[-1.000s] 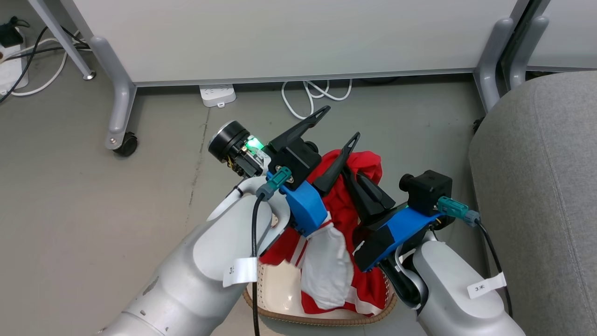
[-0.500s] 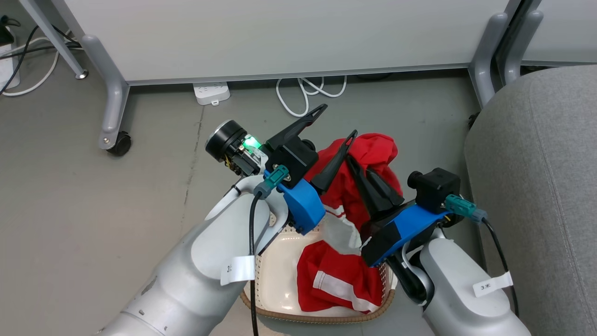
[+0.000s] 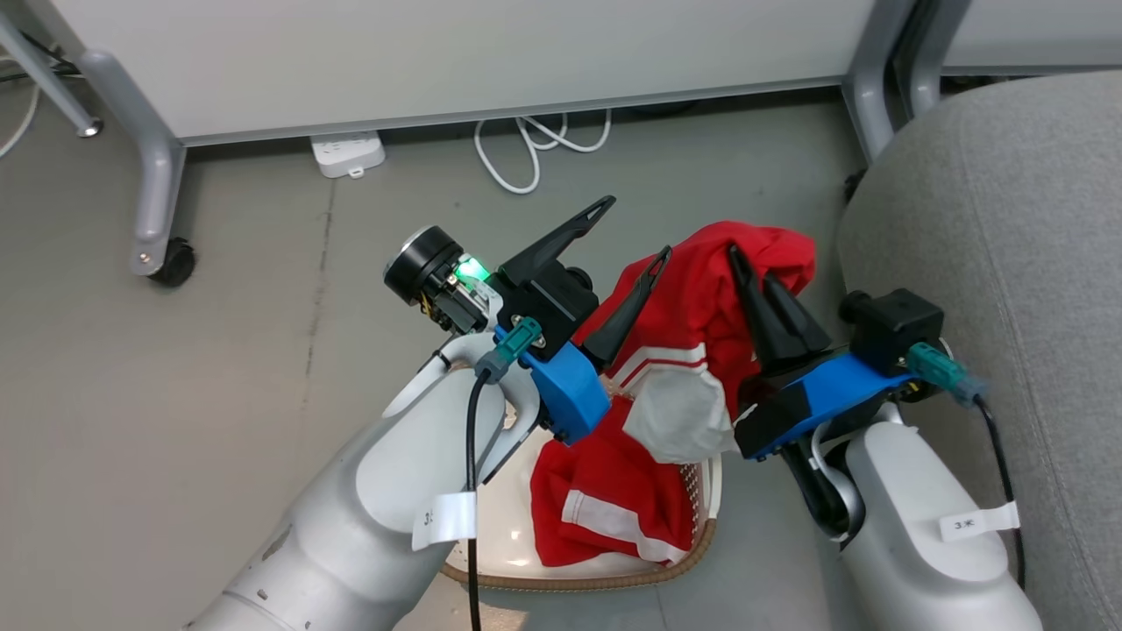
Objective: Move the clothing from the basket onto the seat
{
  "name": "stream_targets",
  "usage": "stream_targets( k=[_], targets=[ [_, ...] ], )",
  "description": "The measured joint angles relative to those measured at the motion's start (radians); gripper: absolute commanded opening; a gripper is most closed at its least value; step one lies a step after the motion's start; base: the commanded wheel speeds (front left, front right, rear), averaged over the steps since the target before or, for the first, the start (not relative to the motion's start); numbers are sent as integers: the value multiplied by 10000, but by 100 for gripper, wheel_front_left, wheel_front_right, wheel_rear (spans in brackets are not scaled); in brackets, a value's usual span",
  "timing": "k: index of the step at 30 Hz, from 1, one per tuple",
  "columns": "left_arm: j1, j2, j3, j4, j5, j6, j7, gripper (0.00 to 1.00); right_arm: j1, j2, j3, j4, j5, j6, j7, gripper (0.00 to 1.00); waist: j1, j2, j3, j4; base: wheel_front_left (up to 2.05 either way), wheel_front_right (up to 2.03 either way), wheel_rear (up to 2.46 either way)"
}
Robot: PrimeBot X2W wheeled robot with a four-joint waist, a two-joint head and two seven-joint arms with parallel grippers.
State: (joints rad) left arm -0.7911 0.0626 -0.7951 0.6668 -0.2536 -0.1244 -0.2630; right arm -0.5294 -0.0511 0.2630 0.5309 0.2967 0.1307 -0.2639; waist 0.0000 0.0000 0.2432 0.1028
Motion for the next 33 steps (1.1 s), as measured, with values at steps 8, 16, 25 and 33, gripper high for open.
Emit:
stream_targets(
  k=[8, 16, 25, 33],
  targets=[
    [128, 44, -171, -125, 117, -12, 0, 100, 20, -150, -844, -639, -389, 0, 0, 0, 0, 0, 294, -731, 0, 0, 0],
    [161, 79, -290, -301, 174, -13, 0, 100, 140, -199, -1519, -1273, -671, 0, 0, 0, 0, 0, 582, -1619, 0, 0, 0],
    [309, 73, -593, -533, 171, -46, 0, 100, 738, -307, -2420, -1996, -761, 0, 0, 0, 0, 0, 899, -2465, 0, 0, 0],
    [391, 121, -928, -648, 140, -52, 0, 100, 1283, -257, -3097, -2428, -790, 0, 0, 0, 0, 0, 1091, -3112, 0, 0, 0]
  ],
)
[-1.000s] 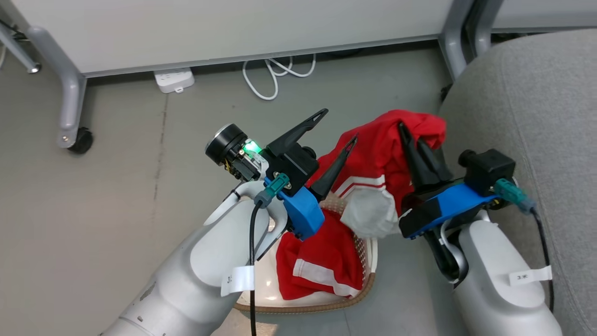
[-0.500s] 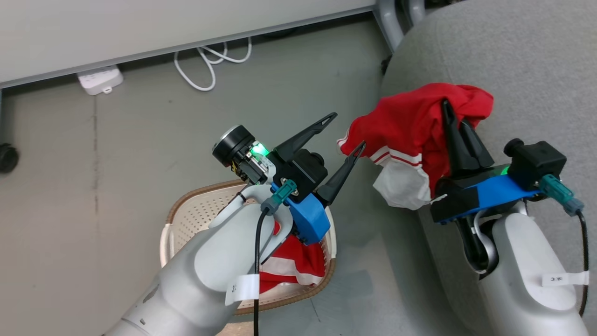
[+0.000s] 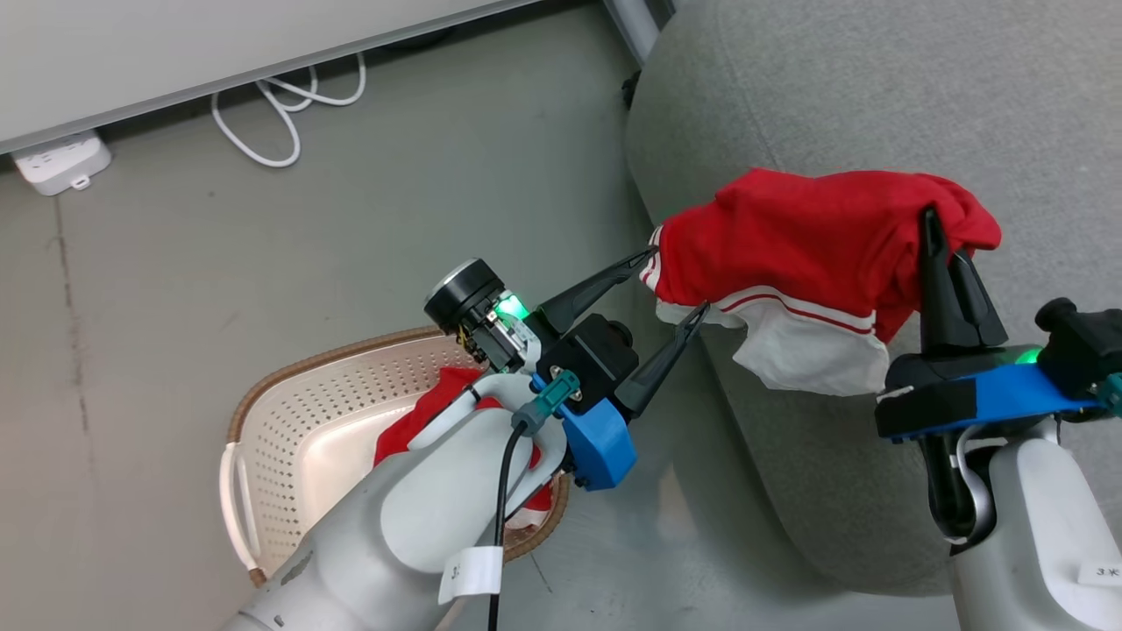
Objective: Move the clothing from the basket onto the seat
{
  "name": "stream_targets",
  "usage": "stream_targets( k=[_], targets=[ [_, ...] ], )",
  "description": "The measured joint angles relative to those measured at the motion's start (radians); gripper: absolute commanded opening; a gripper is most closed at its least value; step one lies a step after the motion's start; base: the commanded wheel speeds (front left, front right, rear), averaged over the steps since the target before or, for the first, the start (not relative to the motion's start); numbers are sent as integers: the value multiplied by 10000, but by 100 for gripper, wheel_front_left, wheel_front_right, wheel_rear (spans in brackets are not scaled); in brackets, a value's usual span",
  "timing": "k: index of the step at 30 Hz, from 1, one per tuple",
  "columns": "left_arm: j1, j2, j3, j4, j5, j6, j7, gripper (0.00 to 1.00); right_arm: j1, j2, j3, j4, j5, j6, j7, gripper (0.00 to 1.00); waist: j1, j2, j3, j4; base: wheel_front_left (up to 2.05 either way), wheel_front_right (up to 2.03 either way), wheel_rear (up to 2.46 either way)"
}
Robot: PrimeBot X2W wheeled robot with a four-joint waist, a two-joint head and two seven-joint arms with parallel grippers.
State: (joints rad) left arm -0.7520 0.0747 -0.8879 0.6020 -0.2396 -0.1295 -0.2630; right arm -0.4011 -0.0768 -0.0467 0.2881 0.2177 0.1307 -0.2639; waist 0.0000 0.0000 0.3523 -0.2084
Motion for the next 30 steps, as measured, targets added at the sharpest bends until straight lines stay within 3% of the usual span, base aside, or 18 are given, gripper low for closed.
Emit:
stream_targets(
  k=[10, 20, 30],
  targets=[
    [123, 56, -288, -155, -176, -2, 0, 100, 447, 105, -366, -242, -31, 0, 0, 0, 0, 0, 110, -535, 0, 0, 0],
    [179, 117, -284, -174, -247, -2, 0, 100, 501, 176, -345, -299, -104, 0, 0, 0, 0, 0, 103, -588, 0, 0, 0],
    [69, 205, -88, -311, -142, 0, 0, 100, -829, -125, -424, -803, -242, 0, 0, 0, 0, 0, 508, -536, 0, 0, 0]
  ],
)
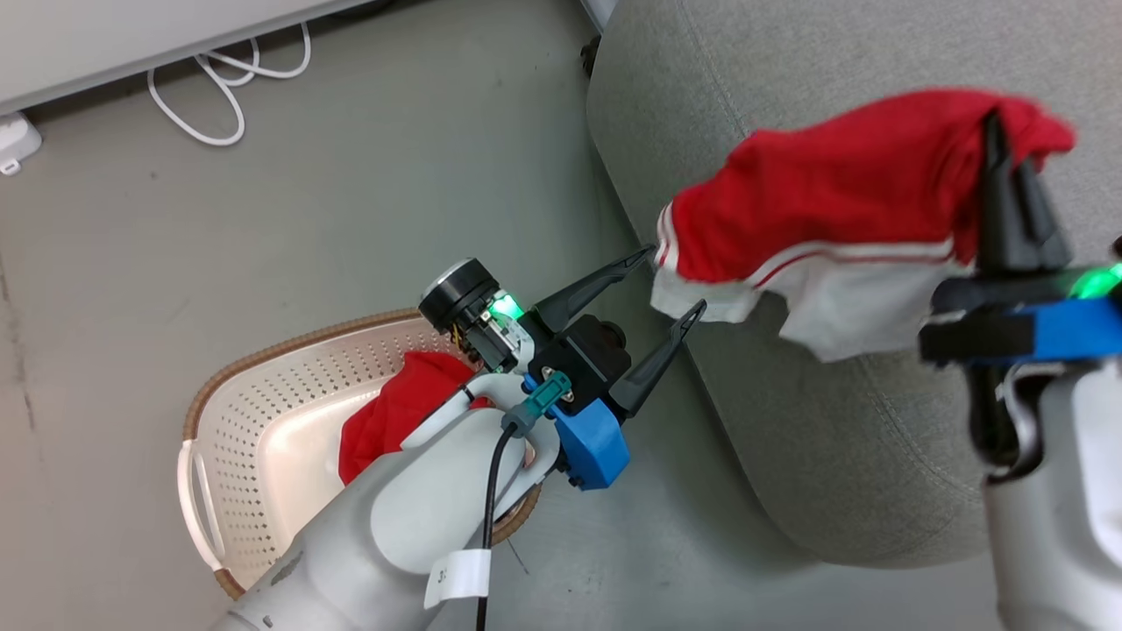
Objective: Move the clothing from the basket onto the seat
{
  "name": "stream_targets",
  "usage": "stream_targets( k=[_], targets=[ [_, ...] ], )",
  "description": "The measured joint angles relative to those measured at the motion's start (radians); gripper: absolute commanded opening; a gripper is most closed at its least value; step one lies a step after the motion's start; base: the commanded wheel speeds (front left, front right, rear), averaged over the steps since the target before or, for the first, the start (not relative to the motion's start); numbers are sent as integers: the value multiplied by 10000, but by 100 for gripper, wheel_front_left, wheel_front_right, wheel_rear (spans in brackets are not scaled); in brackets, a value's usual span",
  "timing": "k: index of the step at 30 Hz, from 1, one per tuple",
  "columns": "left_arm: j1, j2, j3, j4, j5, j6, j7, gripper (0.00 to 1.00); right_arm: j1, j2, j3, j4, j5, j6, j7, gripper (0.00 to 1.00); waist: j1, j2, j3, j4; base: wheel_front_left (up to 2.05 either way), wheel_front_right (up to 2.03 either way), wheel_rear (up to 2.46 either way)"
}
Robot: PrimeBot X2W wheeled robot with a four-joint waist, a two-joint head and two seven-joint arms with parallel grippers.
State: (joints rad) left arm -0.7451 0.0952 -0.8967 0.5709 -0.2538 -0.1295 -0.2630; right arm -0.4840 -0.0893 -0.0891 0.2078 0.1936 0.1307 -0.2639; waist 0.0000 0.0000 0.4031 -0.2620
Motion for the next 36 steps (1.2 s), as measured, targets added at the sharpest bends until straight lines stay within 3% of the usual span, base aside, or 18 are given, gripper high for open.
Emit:
stream_targets(
  k=[6, 14, 24, 30, 36],
  targets=[
    [-255, 157, 98, -105, 132, 0, 0, 100, -1585, -688, -407, -604, -190, 0, 0, 0, 0, 0, 560, 62, 0, 0, 0],
    [-855, 284, 165, -263, 345, 8, 0, 100, -3733, -2466, -2171, -1009, -330, 0, 0, 0, 1, 0, 1577, 299, 0, 0, 0],
    [-1601, 470, 155, -497, 619, 12, 0, 100, -4568, -4215, -3988, -27, -305, 0, -2, 0, 1, 0, 3031, 588, 0, 0, 0],
    [-1929, 500, 27, -539, 708, 10, 0, 100, -4528, -4362, -4186, 999, -483, 0, -2, 0, 1, 0, 3758, 673, 0, 0, 0],
    [-2082, 502, -176, -523, 721, 10, 0, 100, -4285, -3733, -4128, 1908, -894, 0, -2, 0, 1, -1, 4140, 755, 0, 0, 0]
  ],
)
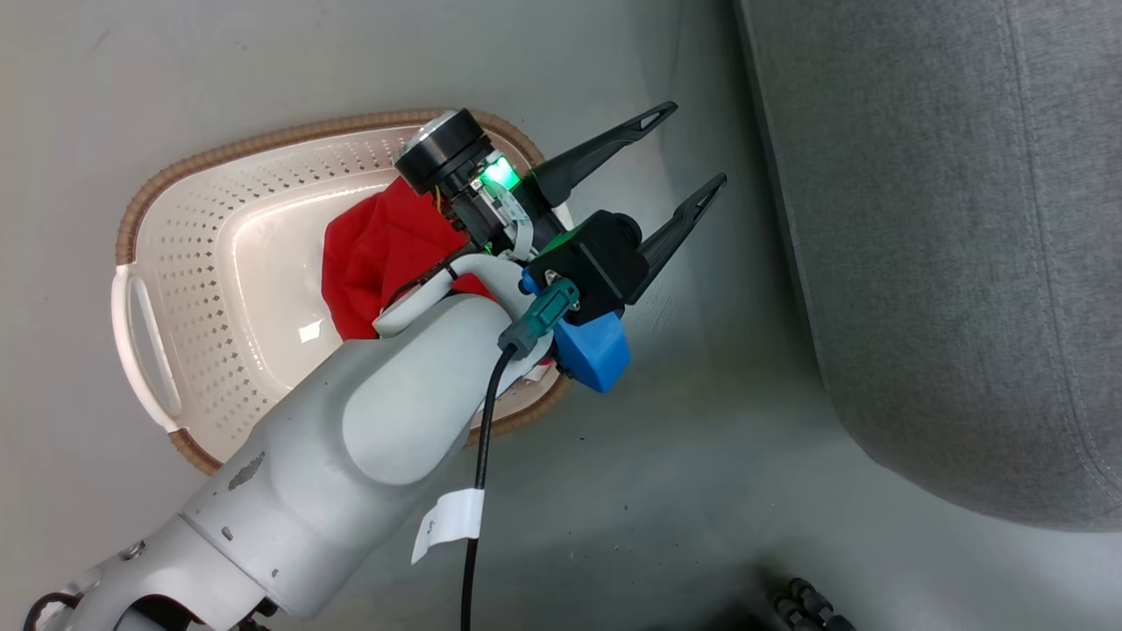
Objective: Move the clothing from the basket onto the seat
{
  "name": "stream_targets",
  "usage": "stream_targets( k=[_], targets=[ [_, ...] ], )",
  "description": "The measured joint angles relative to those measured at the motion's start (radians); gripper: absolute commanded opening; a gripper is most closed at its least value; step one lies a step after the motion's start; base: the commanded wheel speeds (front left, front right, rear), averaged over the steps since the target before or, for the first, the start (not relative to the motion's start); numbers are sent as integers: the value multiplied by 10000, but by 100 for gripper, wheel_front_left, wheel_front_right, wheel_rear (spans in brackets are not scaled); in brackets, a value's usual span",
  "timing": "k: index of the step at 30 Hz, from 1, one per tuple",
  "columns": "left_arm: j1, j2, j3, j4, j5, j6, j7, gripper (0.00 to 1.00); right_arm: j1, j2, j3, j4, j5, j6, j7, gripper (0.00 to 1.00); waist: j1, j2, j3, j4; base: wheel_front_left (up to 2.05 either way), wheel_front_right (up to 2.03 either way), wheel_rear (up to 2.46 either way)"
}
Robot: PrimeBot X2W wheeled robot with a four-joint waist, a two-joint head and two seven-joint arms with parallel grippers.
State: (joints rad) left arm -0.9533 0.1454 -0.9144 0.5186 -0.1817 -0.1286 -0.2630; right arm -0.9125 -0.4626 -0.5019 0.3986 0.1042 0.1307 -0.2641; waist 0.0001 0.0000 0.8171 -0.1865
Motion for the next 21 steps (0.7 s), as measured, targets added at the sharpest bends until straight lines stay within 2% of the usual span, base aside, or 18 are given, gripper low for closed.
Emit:
stream_targets(
  k=[6, 13, 15, 16, 21],
  targets=[
    [-113, -17, -65, -23, -31, 0, 0, 100, 232, 510, -23, 876, -299, 0, 0, 0, 0, 0, 120, 141, 0, 0, 0],
    [-113, 17, -59, -31, -44, 2, 0, 100, 369, 780, -69, 1379, -305, 0, 0, 0, 0, 0, 137, 164, 0, 0, 0],
    [-110, 29, -58, -19, -90, 2, 0, 100, 459, 780, -113, 1344, -211, 0, 0, 49, 0, 0, 83, 142, 0, 0, 0],
    [-105, 31, -56, -10, -109, 4, 0, 100, 559, 788, -163, 1281, -184, 0, 0, 100, 0, 0, 35, 133, 0, 0, 0],
    [104, 0, -13, -21, -155, 50, 0, 100, 1267, 1072, -290, 604, -127, 0, 0, 100, 0, 0, -345, 83, 0, 0, 0]
  ],
)
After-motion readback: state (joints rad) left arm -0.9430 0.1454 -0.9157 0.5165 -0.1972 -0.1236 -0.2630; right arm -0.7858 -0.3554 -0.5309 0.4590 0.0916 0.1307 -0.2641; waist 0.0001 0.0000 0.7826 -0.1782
